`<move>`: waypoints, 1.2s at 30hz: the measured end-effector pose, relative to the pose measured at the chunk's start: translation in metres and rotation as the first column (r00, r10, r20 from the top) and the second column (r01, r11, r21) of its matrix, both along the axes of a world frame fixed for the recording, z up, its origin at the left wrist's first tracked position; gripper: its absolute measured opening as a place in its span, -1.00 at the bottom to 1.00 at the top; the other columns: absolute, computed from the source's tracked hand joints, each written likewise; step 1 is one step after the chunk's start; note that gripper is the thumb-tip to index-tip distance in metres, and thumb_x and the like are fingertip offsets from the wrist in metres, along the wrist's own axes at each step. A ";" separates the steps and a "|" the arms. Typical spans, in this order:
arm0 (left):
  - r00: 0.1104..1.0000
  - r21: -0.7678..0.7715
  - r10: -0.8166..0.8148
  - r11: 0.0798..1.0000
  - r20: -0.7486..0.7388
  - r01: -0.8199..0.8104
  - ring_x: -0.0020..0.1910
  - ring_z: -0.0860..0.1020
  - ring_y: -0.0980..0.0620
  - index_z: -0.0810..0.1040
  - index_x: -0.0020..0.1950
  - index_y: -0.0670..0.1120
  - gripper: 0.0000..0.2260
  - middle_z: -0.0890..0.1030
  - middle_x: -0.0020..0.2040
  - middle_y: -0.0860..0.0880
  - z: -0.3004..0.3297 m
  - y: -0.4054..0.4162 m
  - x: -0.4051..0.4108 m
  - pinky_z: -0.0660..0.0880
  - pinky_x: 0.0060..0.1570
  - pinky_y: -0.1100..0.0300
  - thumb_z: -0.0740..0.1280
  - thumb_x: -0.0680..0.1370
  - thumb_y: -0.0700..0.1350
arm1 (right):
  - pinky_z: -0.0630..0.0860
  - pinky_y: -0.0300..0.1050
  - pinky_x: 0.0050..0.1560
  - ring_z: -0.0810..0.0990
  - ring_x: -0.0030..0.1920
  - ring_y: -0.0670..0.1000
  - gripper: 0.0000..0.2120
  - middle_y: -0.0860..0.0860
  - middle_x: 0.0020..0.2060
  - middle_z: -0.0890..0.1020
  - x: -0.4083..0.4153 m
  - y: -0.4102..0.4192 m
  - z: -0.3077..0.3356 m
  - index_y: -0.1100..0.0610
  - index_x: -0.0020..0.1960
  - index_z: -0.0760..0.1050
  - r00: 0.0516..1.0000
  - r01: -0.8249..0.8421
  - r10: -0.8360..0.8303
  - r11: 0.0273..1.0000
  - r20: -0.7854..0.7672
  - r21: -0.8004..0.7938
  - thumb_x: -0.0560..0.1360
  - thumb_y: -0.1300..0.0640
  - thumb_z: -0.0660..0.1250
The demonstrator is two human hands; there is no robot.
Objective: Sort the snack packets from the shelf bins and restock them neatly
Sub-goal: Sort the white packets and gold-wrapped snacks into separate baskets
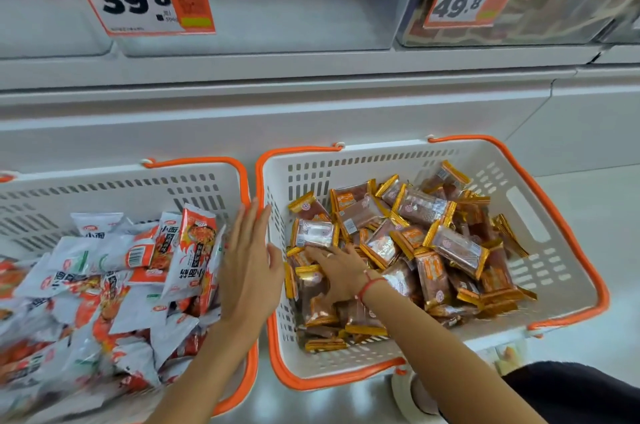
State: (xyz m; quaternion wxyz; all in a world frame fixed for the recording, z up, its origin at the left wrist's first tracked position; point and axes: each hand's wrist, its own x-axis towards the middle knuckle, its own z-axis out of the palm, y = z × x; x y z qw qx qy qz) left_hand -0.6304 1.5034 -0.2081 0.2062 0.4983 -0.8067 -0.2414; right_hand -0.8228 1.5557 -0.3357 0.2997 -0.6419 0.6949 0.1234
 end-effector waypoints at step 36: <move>0.999 0.073 0.044 0.996 -0.001 -0.044 0.56 0.01 -0.01 0.05 0.59 -0.02 -0.39 0.08 0.58 0.04 0.009 0.001 0.000 0.05 0.44 0.09 0.25 0.60 -0.08 | 0.49 0.00 0.03 0.56 0.14 0.15 -0.69 0.08 0.09 0.61 0.003 -0.004 0.122 0.07 0.23 0.53 0.996 0.047 -0.063 0.965 -0.056 -0.260 0.60 -0.02 0.17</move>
